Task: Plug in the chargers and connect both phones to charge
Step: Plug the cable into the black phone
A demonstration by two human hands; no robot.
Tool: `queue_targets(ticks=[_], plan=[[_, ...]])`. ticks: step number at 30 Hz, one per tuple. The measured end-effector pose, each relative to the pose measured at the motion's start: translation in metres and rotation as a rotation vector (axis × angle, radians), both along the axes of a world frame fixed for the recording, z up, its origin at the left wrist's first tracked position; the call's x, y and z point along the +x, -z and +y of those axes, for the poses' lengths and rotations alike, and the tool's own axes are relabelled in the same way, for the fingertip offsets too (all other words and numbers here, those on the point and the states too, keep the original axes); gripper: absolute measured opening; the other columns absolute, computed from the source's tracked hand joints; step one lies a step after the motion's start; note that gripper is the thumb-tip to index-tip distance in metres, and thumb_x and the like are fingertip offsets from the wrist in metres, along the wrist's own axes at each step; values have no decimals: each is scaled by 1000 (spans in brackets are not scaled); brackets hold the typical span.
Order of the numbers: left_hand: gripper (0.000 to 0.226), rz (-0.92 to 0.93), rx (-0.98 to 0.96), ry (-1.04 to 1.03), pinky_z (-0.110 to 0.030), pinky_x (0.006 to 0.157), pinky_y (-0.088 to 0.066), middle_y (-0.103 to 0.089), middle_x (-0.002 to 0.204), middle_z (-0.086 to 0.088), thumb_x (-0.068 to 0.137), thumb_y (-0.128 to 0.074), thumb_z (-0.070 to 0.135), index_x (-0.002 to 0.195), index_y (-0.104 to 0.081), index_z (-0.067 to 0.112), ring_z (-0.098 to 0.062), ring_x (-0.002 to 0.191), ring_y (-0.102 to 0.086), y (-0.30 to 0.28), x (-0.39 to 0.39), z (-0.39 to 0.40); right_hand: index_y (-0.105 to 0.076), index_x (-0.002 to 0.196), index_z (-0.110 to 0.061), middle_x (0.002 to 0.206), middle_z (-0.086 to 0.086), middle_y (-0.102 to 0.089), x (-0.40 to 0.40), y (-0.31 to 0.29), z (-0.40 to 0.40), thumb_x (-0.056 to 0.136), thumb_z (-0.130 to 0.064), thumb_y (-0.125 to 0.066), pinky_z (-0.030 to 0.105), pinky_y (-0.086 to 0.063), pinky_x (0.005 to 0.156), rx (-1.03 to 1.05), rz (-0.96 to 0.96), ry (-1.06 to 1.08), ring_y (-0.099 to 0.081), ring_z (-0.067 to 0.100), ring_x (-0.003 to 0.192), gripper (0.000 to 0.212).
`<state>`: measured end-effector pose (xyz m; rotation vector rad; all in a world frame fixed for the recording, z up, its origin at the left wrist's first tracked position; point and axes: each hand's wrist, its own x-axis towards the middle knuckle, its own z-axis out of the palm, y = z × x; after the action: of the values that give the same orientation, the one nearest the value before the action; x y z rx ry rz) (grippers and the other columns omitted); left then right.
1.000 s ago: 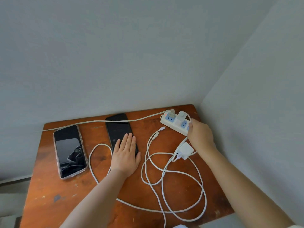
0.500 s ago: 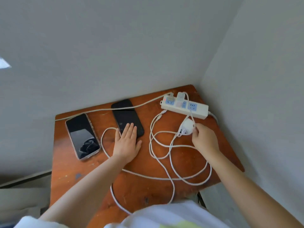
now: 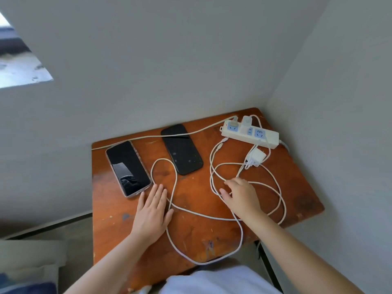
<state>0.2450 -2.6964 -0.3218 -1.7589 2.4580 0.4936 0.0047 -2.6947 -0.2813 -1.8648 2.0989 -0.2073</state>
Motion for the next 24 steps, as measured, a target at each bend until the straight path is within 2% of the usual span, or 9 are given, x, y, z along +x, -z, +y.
queue_targets(ticks=[2, 5, 7, 12, 14, 17, 21, 24], plan=[[108, 15, 7, -7, -34, 108, 16, -1, 155, -2, 56, 33, 72, 143, -3, 19, -14, 134, 18, 3, 6, 6, -53, 125, -10, 124, 9, -59, 17, 2, -15, 93, -35, -48, 29, -48, 89, -4, 20, 16, -54, 22, 113, 41], [73, 13, -6, -17, -33, 108, 16, 0, 155, 0, 84, 0, 64, 143, 0, 21, -10, 129, 22, 7, 10, 8, -56, 120, -8, 119, 11, -61, 36, 2, -39, 93, -36, -47, 33, -47, 86, -47, 120, 84, -53, 24, 109, 40], [65, 29, 2, -25, -33, 108, 16, 0, 155, 0, 90, -14, 56, 143, 0, 21, -10, 129, 22, 9, 10, 8, -57, 116, -7, 114, 12, -60, 42, 3, -54, 94, -37, -45, 34, -46, 84, -30, 173, 152, -53, 25, 106, 39], [65, 52, -16, -14, -33, 107, 17, 1, 155, 1, 90, -15, 56, 143, 0, 22, -11, 135, 18, 13, 13, 7, -51, 114, -4, 114, 16, -60, 44, 6, -86, 96, -35, -41, 36, -50, 80, 144, 183, 271, -56, 29, 105, 38], [65, 57, -20, -14, -33, 107, 18, 1, 155, 1, 90, -15, 57, 143, 0, 22, -13, 138, 13, 14, 14, 8, -52, 113, -3, 111, 16, -62, 42, 8, -93, 98, -32, -38, 36, -51, 78, 193, 188, 268, -59, 29, 102, 35], [65, 70, -21, -20, -32, 107, 18, 0, 155, 2, 90, -16, 57, 143, -1, 23, -10, 134, 17, 16, 14, 6, -54, 111, -4, 109, 15, -63, 41, 7, -101, 98, -22, -39, 34, -50, 77, 260, 209, 233, -60, 28, 99, 27], [65, 72, -23, -23, -33, 107, 19, 0, 155, 2, 90, -16, 57, 143, -1, 23, -8, 129, 21, 17, 13, 5, -56, 106, -4, 100, 14, -65, 38, 2, -87, 97, -20, -41, 31, -48, 68, 143, 172, 201, -62, 26, 90, 24], [64, 64, -17, -28, -33, 107, 20, 0, 155, 2, 90, -16, 56, 143, -1, 23, -8, 129, 21, 15, 13, 6, -60, 101, -4, 92, 11, -67, 36, -4, -59, 96, -22, -41, 24, -42, 60, 51, 171, 17, -62, 21, 81, 26]])
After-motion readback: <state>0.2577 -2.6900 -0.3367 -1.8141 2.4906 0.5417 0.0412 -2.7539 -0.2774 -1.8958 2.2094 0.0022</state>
